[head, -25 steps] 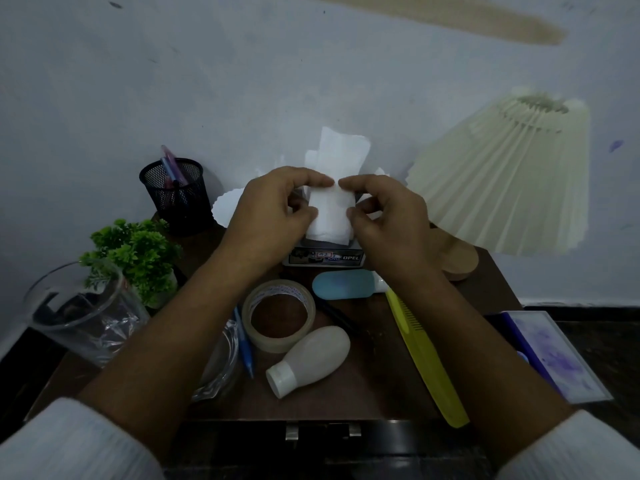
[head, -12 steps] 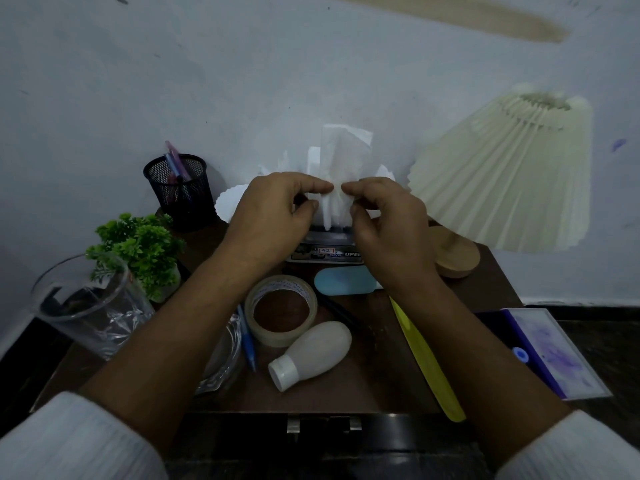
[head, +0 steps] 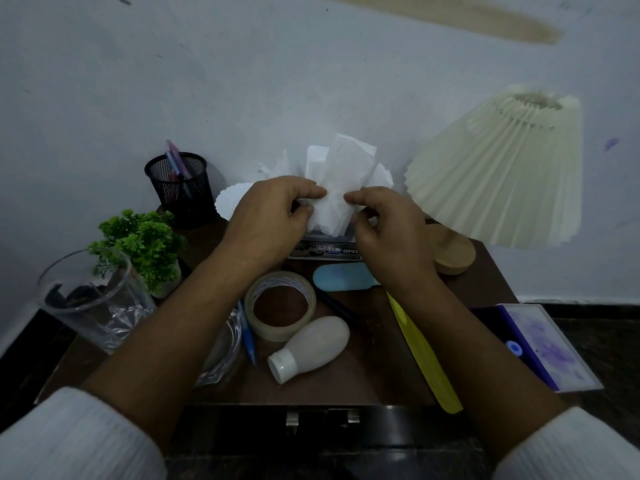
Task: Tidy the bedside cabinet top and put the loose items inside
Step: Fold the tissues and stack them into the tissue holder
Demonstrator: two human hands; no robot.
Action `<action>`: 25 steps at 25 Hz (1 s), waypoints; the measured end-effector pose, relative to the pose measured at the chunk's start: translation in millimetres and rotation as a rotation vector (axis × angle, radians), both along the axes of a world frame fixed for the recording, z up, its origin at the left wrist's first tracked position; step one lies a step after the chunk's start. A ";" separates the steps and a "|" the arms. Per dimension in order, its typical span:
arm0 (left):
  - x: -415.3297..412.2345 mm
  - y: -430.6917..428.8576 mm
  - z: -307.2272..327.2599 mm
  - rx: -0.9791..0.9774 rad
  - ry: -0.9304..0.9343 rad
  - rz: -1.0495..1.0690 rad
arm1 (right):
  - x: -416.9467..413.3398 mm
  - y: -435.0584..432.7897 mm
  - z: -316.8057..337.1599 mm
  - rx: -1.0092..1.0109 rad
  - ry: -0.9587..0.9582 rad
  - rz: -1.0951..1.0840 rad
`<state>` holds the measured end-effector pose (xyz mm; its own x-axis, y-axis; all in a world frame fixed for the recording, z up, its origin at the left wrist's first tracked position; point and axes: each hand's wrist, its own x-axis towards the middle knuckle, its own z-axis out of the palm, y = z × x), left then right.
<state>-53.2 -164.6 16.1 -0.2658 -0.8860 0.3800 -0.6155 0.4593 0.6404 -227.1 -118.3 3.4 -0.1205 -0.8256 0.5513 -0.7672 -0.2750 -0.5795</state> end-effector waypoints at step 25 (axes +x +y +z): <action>6.3 -0.6 4.4 0.153 -0.185 -0.049 | 2.4 0.2 1.4 0.256 0.162 0.053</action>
<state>-46.8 -165.2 20.5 -0.3627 -0.9137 0.1832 -0.7078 0.3980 0.5836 -224.7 -118.1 4.8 -0.0007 -0.9430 0.3327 -0.8437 -0.1780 -0.5064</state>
